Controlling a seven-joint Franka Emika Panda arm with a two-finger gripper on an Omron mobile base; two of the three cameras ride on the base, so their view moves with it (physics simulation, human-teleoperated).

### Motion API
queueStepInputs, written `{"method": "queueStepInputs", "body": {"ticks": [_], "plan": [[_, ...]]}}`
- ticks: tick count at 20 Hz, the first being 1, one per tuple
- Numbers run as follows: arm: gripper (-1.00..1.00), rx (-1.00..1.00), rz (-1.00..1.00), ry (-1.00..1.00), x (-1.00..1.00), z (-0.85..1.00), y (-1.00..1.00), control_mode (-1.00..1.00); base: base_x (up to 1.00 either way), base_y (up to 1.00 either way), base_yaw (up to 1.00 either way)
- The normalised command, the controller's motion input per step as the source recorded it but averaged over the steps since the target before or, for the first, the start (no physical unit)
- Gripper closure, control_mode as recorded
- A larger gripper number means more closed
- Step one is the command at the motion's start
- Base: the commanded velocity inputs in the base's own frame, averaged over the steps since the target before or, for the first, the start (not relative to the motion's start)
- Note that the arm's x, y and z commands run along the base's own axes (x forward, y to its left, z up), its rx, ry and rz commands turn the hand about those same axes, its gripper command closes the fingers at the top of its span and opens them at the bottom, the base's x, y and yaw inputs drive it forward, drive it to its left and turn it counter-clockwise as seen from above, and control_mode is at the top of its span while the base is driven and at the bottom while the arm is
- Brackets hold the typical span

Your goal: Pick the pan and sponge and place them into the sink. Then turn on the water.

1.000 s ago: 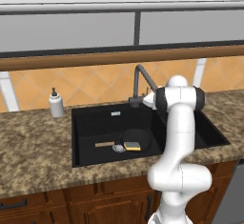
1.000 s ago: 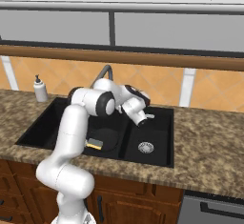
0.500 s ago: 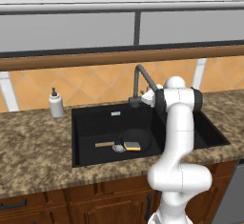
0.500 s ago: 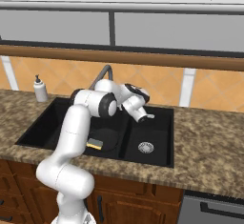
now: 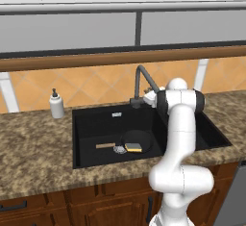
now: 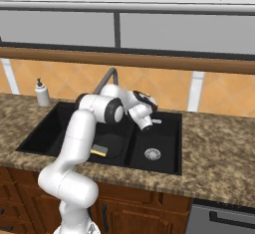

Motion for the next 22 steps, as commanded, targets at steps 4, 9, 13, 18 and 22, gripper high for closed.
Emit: {"method": "queueStepInputs", "body": {"ticks": [4, 9, 13, 18, 22], "plan": [[1.0, 0.23, -0.1, -0.02, 0.0, 0.0, -0.75, -1.0, 0.0, 0.0, 0.0], [1.0, 0.29, -0.08, -0.03, 0.0, 0.01, -0.97, -1.0, 0.0, 0.0, 0.0], [1.0, 0.34, -0.07, -0.02, 0.0, 0.06, -1.0, -1.0, 0.0, 0.0, 0.0], [1.0, 0.34, -0.04, 0.0, 0.0, 0.05, -1.0, -1.0, 0.0, 0.0, 0.0], [1.0, 0.35, -0.02, -0.04, -0.11, 0.19, -0.97, -1.0, 0.0, 0.0, 0.0]]}}
